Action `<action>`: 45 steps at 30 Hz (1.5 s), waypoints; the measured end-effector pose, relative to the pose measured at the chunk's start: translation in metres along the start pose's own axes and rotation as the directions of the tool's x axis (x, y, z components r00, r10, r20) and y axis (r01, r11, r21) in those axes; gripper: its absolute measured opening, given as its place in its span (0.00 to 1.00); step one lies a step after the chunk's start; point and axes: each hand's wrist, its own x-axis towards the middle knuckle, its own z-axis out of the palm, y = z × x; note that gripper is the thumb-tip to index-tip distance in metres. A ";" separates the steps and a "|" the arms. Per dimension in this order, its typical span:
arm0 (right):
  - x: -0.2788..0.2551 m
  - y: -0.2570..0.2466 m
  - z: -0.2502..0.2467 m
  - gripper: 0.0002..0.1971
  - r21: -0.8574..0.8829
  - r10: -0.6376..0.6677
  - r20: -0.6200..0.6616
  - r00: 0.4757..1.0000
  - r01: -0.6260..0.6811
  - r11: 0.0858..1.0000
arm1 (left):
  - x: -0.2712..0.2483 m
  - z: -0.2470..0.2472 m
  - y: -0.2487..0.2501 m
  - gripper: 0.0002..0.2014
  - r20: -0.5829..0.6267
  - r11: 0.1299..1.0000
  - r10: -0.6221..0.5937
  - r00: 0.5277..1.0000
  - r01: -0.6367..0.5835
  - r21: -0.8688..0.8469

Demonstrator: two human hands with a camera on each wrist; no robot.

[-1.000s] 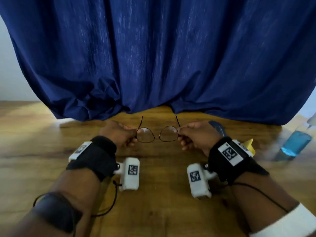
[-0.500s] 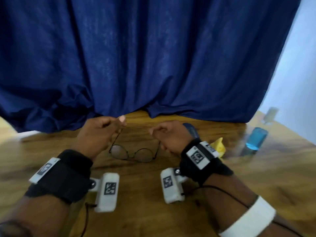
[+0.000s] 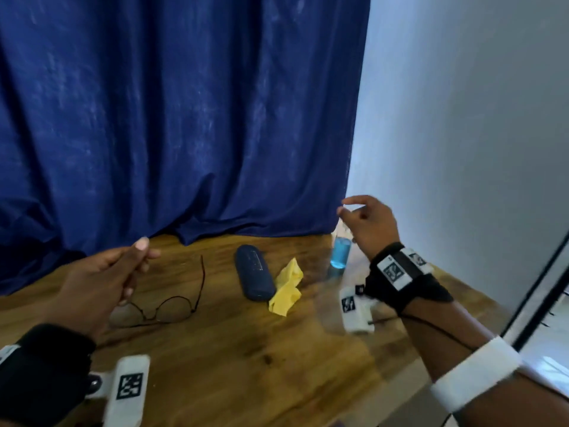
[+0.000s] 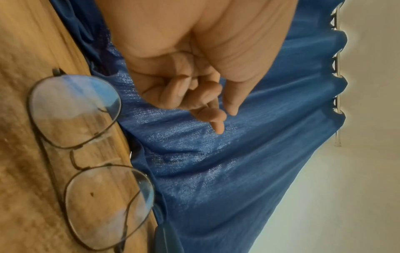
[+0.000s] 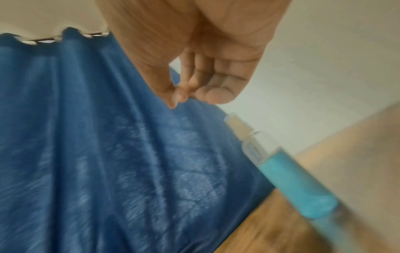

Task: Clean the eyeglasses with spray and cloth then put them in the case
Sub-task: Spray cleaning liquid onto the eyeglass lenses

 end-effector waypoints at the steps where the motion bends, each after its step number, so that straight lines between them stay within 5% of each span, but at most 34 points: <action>1: 0.010 0.011 -0.006 0.18 -0.006 0.064 -0.051 0.997 -0.064 0.998 | 0.000 0.002 0.000 0.18 0.014 1.000 0.003 1.000 -0.003 -0.002; 4: 0.029 0.048 -0.006 0.53 -0.164 0.309 0.010 0.951 -0.303 0.939 | -0.003 0.005 -0.002 0.17 0.035 1.000 0.015 0.999 -0.015 -0.010; 6: 0.035 0.064 0.005 0.67 -0.191 0.416 0.146 0.898 -0.387 0.902 | -0.003 0.007 -0.003 0.17 0.060 1.000 0.029 0.998 -0.029 -0.012; 8: 0.035 0.071 0.016 0.61 -0.210 0.459 0.249 0.853 -0.415 0.885 | -0.004 0.005 -0.002 0.17 0.079 0.999 0.036 0.996 -0.035 -0.013; 10: 0.031 0.070 0.025 0.44 -0.302 0.464 0.309 0.830 -0.377 0.875 | -0.004 0.003 -0.002 0.17 0.079 0.999 0.034 0.996 -0.032 -0.029; 13: 0.028 0.057 0.036 0.18 -0.344 0.395 0.347 0.851 -0.276 0.898 | -0.002 -0.003 -0.003 0.16 0.060 0.997 0.032 0.998 -0.027 -0.077; 15: 0.026 0.036 0.045 0.10 -0.250 0.294 0.375 0.879 -0.210 0.945 | -0.002 -0.007 -0.002 0.15 0.056 0.993 0.034 0.998 -0.027 -0.118; 17: 0.015 0.000 0.061 0.08 0.042 0.184 0.417 0.890 -0.221 0.974 | -0.001 -0.008 -0.002 0.15 0.042 0.985 0.036 0.998 -0.028 -0.172; 20: -0.024 -0.062 0.091 0.07 0.464 0.055 0.618 0.784 -0.421 0.780 | -0.001 -0.004 0.000 0.14 0.030 0.965 0.043 0.999 -0.034 -0.259; 25: -0.100 -0.106 0.147 0.16 0.384 -0.165 0.896 0.413 -0.530 0.756 | 0.006 -0.005 0.007 0.21 0.023 0.911 0.080 0.997 -0.064 -0.407; 29: -0.130 -0.101 0.173 0.18 0.312 -0.208 0.950 0.235 -0.628 0.713 | 0.006 -0.008 0.005 0.23 0.108 0.877 0.092 0.990 -0.029 -0.480; 35: -0.131 -0.090 0.173 0.16 0.253 -0.237 0.964 0.117 -0.667 0.701 | 0.005 -0.008 -0.004 0.13 0.065 0.896 0.066 0.996 -0.031 -0.443; 45: -0.124 -0.091 0.166 0.17 0.257 -0.272 0.960 0.074 -0.627 0.735 | 0.002 -0.006 0.001 0.14 -0.017 0.903 0.071 0.997 -0.072 -0.424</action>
